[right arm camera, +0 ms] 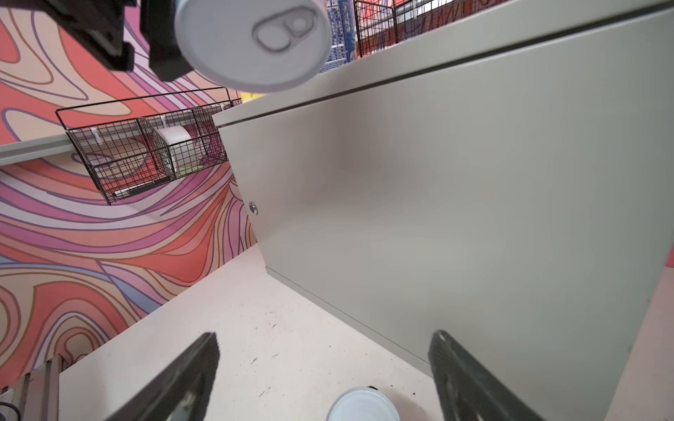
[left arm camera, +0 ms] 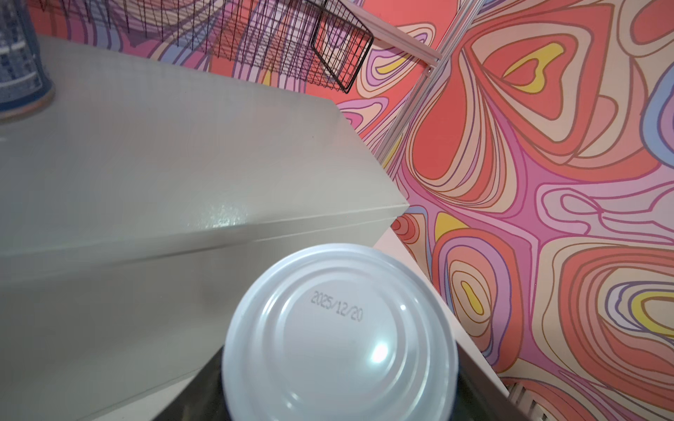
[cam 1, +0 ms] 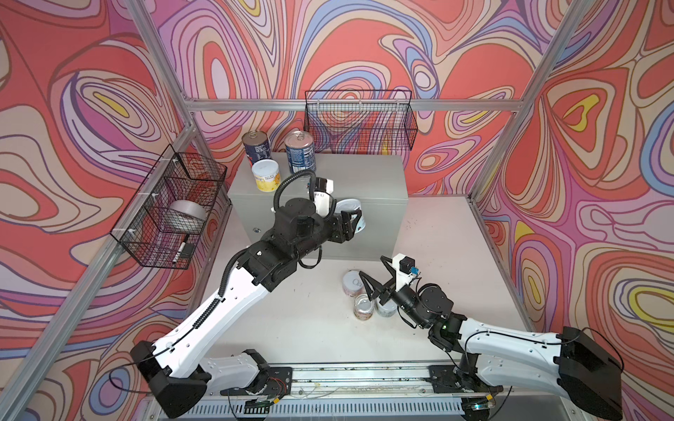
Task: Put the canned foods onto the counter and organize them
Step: 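Open the right gripper and pull it back while the left gripper lifts the can, then carry the light blue can with the left gripper over the grey cabinet top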
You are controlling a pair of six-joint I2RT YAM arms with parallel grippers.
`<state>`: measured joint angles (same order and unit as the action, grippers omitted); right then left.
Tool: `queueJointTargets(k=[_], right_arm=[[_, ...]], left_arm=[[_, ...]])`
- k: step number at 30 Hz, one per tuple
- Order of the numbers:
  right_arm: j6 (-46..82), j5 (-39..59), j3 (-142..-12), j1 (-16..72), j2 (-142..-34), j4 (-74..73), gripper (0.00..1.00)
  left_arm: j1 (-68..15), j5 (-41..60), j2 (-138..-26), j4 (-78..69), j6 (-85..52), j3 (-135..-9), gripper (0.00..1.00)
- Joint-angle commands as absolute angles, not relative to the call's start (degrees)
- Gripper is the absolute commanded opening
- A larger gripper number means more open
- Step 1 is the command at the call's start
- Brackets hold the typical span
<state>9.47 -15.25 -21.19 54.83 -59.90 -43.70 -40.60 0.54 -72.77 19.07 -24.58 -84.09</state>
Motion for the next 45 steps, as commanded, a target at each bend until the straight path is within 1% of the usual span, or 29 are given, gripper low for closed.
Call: queueJointTargets(k=[1, 4, 6, 16, 20, 26, 31, 37, 38, 39, 40, 45], right_arm=[[10.44, -17.27, -19.45, 54.9, -56.54, -39.64, 0.93], [10.7, -17.34, -18.42, 54.92, -54.1, -38.0, 0.93], [11.23, -17.28, -17.38, 54.85, -53.15, -38.25, 0.93], [12.35, -16.12, -16.0, 54.87, -51.86, -37.73, 0.93], [12.7, -15.92, -15.33, 54.84, -51.09, -37.22, 0.93], [12.43, -16.28, -14.41, 54.85, -49.92, -36.83, 0.93], [10.96, -15.6, -15.47, 54.84, -50.01, -35.16, 0.93], [10.42, -15.21, -15.61, 54.89, -49.92, -35.09, 0.93], [10.62, -15.05, -15.61, 54.84, -49.77, -34.96, 0.93], [10.79, -14.79, -15.71, 54.85, -49.68, -34.62, 0.93], [11.02, -14.6, -15.97, 54.86, -49.66, -34.02, 0.93], [11.05, -14.25, -16.96, 54.84, -50.44, -33.13, 0.93]], left_arm=[[-40.69, -0.29, -75.07, 20.49, -17.55, -91.88, 0.38], [-40.34, -4.39, -77.2, 23.68, -14.41, -96.34, 0.38], [-40.34, -7.02, -77.49, 23.02, -12.34, -96.8, 0.38], [-40.34, -13.98, -81.2, 13.32, -2.54, -99.13, 0.37], [-40.34, -22.25, -82.8, 13.38, 1.15, -101.18, 0.38], [-40.09, -32.05, -80.17, 8.31, 8.01, -96.71, 0.39], [-38.34, -34.09, -79.12, 8.71, 9.15, -95.76, 0.38], [-34.33, -33.14, -77.45, 9.93, 6.35, -93.88, 0.38], [-33.27, -32.51, -77.5, 10.49, 5.79, -93.87, 0.37], [-32.22, -31.28, -77.56, 11.45, 4.94, -94.06, 0.3], [-31.04, -29.71, -77.68, 12.8, 3.58, -94.57, 0.28], [-29.13, -28.91, -77.52, 14.03, 1.86, -95.16, 0.34]])
